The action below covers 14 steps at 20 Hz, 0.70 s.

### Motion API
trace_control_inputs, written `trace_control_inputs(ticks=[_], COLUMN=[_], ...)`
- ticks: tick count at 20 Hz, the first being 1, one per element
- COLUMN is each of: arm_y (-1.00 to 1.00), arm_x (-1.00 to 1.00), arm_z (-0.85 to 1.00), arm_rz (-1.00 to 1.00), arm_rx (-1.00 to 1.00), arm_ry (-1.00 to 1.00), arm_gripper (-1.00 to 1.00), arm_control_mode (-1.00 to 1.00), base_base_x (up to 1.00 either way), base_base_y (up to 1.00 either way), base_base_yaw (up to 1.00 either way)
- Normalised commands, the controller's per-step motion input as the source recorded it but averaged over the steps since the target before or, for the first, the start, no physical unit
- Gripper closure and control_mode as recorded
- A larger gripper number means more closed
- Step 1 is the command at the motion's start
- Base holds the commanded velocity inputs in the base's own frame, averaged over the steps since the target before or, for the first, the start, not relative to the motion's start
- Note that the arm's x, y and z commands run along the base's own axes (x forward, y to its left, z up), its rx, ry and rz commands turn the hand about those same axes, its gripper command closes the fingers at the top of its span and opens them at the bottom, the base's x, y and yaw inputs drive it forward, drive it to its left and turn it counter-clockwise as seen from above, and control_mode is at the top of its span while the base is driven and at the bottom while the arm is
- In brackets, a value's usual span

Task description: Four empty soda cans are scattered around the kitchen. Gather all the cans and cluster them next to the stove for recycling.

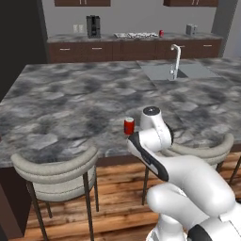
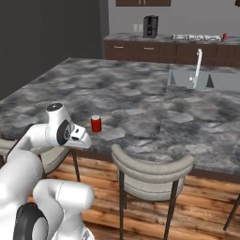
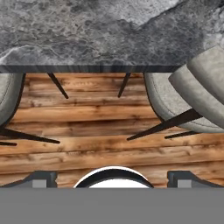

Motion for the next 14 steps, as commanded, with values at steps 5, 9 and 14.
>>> trace_control_inputs(ticks=[5,9,14], arm_y=[-0.02,0.03,0.04], arm_x=[0.29,0.91,0.81], arm_z=[0.09,0.19,0.15], arm_rz=[0.01,0.02,0.0], arm_rx=[-0.01,-0.01,0.03], arm_ry=[0.04,0.09,0.01], arm_gripper=[-1.0,-1.0,-1.0], arm_control_mode=[-1.0,-1.0,-1.0], base_base_x=[0.02,0.0,0.0], base_base_y=[0.0,0.0,0.0], base_base_yaw=[0.0,0.0,0.0])
